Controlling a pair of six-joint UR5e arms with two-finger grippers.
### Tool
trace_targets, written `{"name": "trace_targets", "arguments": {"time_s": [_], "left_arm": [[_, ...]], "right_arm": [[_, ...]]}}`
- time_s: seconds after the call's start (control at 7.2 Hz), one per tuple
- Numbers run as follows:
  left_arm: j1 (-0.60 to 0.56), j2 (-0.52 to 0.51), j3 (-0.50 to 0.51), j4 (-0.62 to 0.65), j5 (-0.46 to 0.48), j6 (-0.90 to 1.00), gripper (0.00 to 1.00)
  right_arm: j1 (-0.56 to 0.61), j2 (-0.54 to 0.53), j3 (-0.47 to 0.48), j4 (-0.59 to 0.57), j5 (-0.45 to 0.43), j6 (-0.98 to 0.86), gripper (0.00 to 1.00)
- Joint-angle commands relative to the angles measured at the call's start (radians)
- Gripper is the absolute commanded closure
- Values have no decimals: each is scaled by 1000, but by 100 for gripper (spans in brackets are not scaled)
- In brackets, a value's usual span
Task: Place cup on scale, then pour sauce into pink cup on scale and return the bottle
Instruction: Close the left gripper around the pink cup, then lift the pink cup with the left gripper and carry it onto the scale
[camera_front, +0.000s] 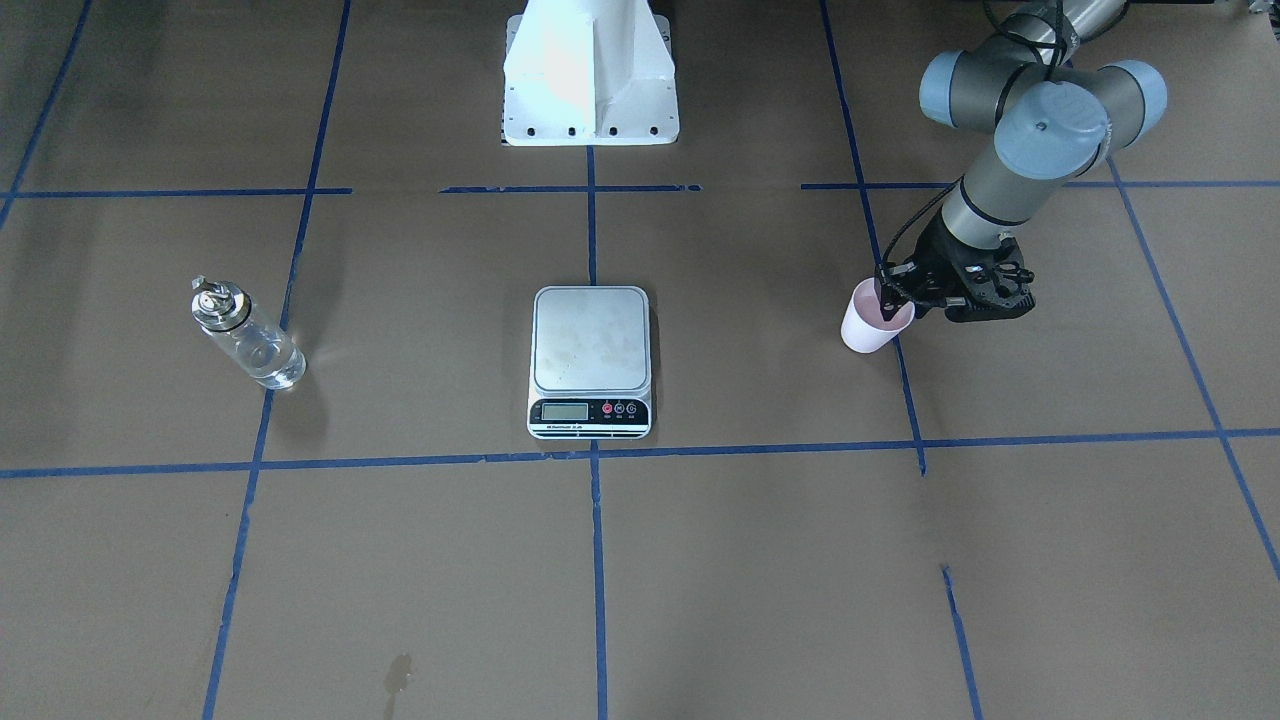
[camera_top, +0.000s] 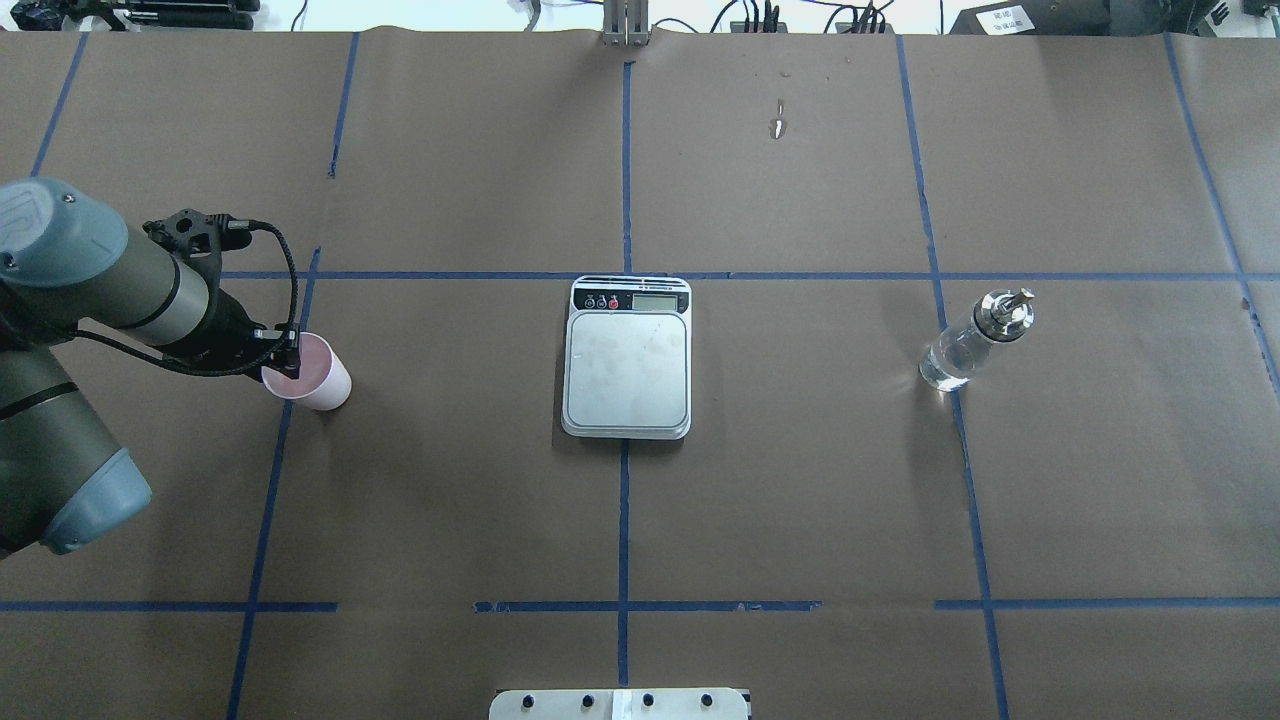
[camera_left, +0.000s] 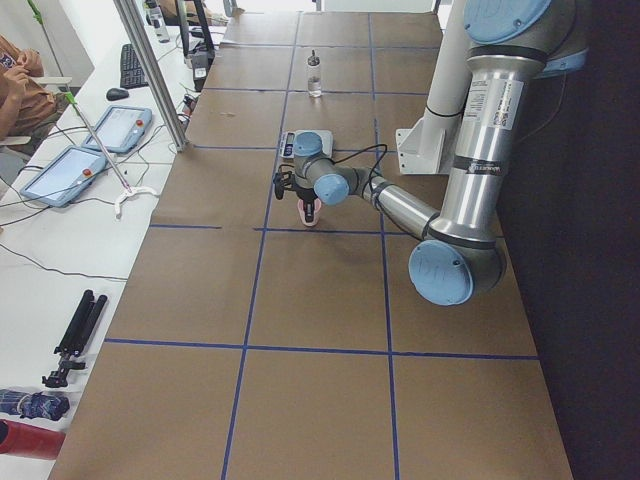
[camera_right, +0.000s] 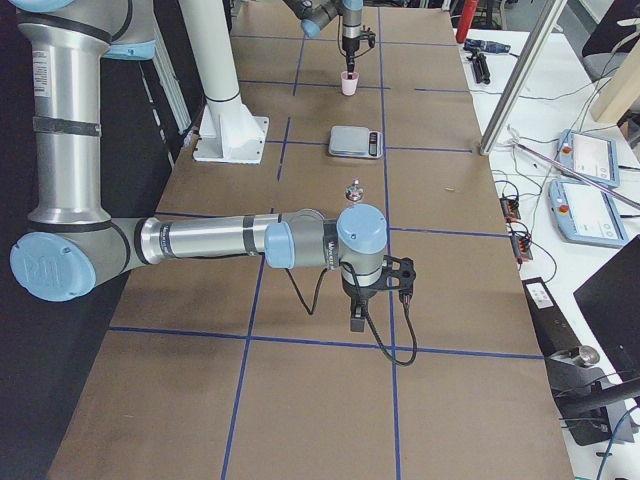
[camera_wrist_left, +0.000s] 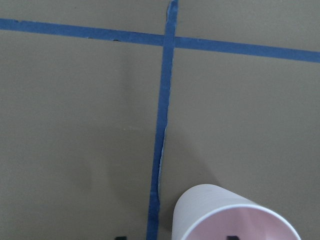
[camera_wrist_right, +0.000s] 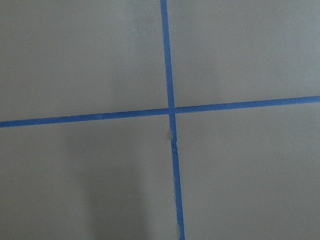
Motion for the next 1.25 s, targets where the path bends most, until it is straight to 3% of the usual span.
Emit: {"name": "trace_targets", "arguments": {"time_s": [0.0,0.28,0.56,0.83,1.11], "left_arm": [[-3,6,-14,2,3,3,100],[-12,18,-78,20,-6,1,100],[-28,-26,-216,266,-5,3,100],[-34,-239,-234,504,-8,-12,100],[-26,-371,-203,550,-28,-151,100]], "right_arm": [[0,0,3,0,1,0,0],[0,0,8,0,2,0,0],[2,-1,8,0,4,0,0],[0,0,12,3,2,0,0],[-2,0,31,3,2,-3,0]]}}
